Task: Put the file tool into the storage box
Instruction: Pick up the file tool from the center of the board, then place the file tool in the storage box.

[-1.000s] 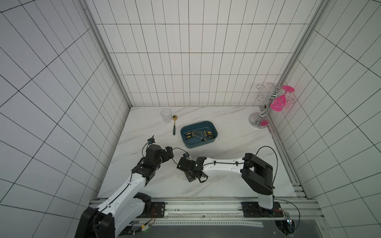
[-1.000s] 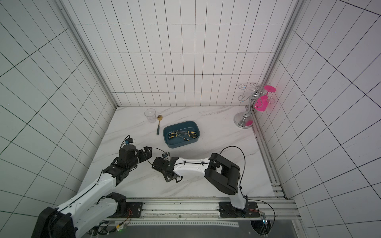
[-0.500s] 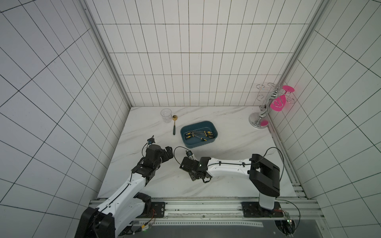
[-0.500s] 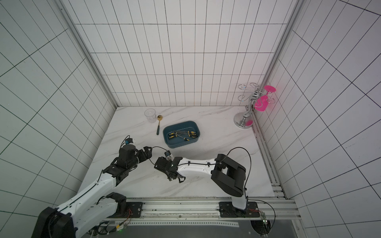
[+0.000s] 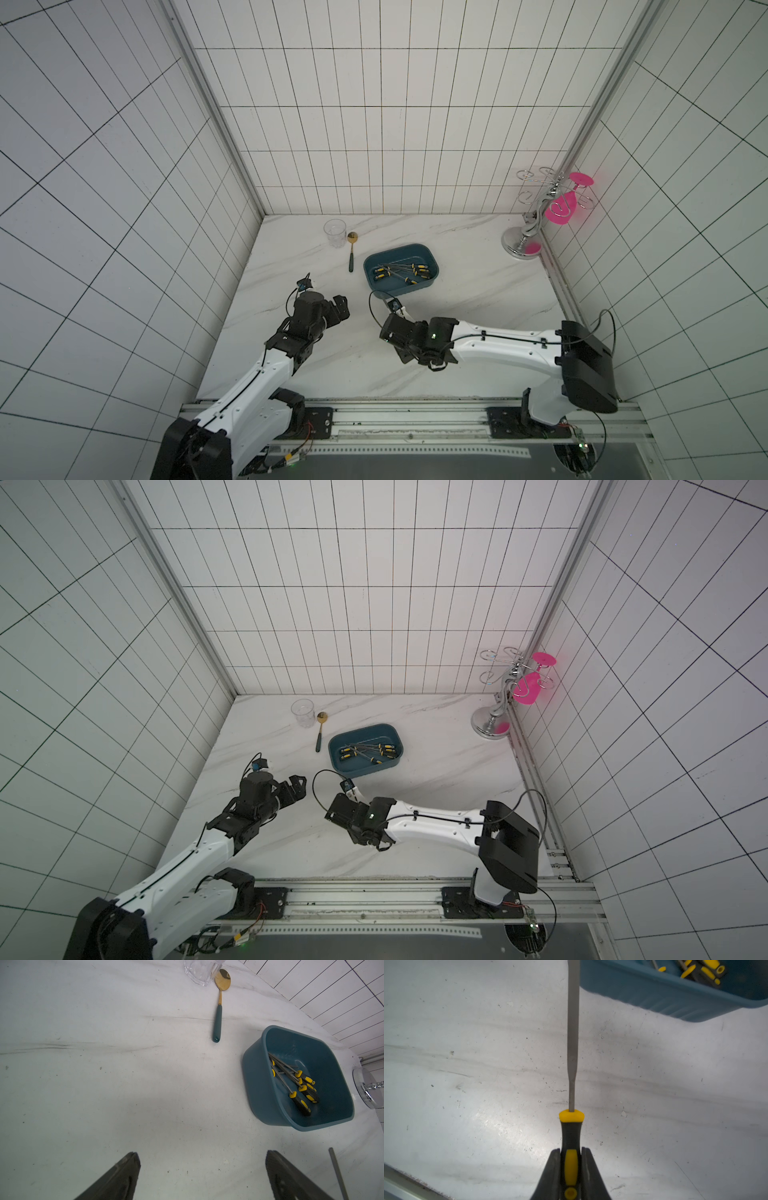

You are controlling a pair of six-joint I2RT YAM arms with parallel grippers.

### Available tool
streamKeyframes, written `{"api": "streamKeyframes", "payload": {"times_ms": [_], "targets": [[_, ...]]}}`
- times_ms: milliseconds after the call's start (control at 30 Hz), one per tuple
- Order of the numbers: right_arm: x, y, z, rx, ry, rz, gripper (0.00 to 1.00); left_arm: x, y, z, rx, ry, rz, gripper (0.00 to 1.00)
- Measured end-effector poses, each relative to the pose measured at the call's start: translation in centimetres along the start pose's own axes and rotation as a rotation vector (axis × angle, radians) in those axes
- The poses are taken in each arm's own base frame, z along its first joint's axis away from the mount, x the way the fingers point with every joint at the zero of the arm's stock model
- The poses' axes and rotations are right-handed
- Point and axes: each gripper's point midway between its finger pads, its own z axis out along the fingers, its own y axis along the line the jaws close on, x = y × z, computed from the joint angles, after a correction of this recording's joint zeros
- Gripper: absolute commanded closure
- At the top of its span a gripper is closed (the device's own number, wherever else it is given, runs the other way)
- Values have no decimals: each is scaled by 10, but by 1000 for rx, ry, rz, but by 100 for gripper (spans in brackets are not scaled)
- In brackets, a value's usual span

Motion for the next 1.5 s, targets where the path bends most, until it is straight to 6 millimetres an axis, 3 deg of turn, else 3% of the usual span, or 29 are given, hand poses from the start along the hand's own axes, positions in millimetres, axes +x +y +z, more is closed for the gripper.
{"api": "streamKeyframes", "payload": {"times_ms": [200, 367, 567, 733, 900, 1200, 1500], "targets": [[-13, -14, -30, -22, -102, -94, 100, -1, -2, -2, 10, -4, -2, 2], [-35, -33, -36, -32, -165, -145, 100, -1, -3, -2, 14, -1, -3, 1], [-55, -53, -23, -14, -191, -267, 100, -1, -4, -3, 21, -3, -3, 1], [-54, -57, 2, -9, -135, -405, 100, -2, -4, -5, 24, -6, -3, 2], [-58, -76, 21, -39, -90, -444, 100, -3, -4, -5, 23, -9, -5, 1], [-93, -100, 33, -49, -109, -497, 100, -3, -3, -5, 22, -9, -6, 2], [-121, -116, 62, -32, -77, -583, 97, -3, -3, -5, 22, -9, -6, 2]]}}
